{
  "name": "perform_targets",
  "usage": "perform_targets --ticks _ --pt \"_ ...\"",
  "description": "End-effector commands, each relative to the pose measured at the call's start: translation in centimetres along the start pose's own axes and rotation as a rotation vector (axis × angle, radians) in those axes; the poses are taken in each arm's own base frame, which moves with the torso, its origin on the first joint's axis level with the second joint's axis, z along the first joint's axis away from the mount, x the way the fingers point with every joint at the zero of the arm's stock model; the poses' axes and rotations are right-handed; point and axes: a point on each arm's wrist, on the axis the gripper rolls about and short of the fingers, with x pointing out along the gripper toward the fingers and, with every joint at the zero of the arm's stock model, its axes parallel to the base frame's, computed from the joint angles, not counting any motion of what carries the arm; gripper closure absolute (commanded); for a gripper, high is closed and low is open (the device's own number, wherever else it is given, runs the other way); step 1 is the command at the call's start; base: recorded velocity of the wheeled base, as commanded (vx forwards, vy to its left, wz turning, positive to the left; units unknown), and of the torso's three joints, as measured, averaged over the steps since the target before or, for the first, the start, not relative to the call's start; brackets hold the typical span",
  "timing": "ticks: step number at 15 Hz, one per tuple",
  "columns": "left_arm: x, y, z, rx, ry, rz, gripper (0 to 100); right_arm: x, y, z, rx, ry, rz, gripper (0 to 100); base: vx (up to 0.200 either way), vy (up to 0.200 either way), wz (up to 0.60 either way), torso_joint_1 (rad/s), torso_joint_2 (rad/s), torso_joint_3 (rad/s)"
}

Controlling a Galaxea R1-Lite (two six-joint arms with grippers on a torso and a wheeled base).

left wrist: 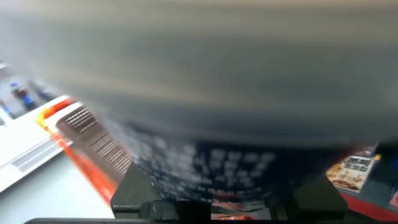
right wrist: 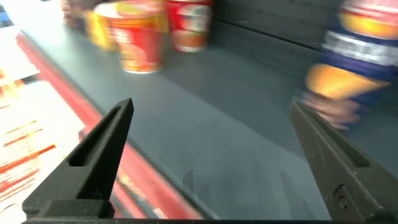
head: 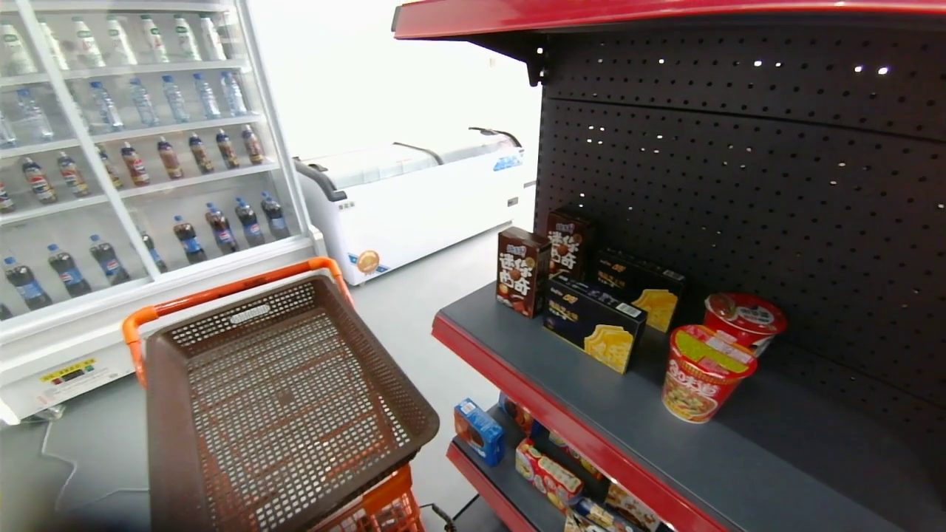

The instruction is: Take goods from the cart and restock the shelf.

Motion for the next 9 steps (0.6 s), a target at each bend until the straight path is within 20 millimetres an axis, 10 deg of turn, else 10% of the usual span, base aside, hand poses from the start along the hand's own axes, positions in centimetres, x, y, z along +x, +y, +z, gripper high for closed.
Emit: perform_targets --ticks 1,9 --pt "-0.26 -0.05 0.02 0.003 -0.018 0.001 100 0.00 0.00 0.00 0.000 0.000 0.000 0 0.000 0.000 -0.60 0.007 0.00 0.002" --pt "-0.37 -0.14 -0.73 -0.008 0.037 -0.009 100 0.00 0.00 0.00 0.000 0.000 0.000 0 0.000 0.000 -0.60 0.002 0.00 0.001"
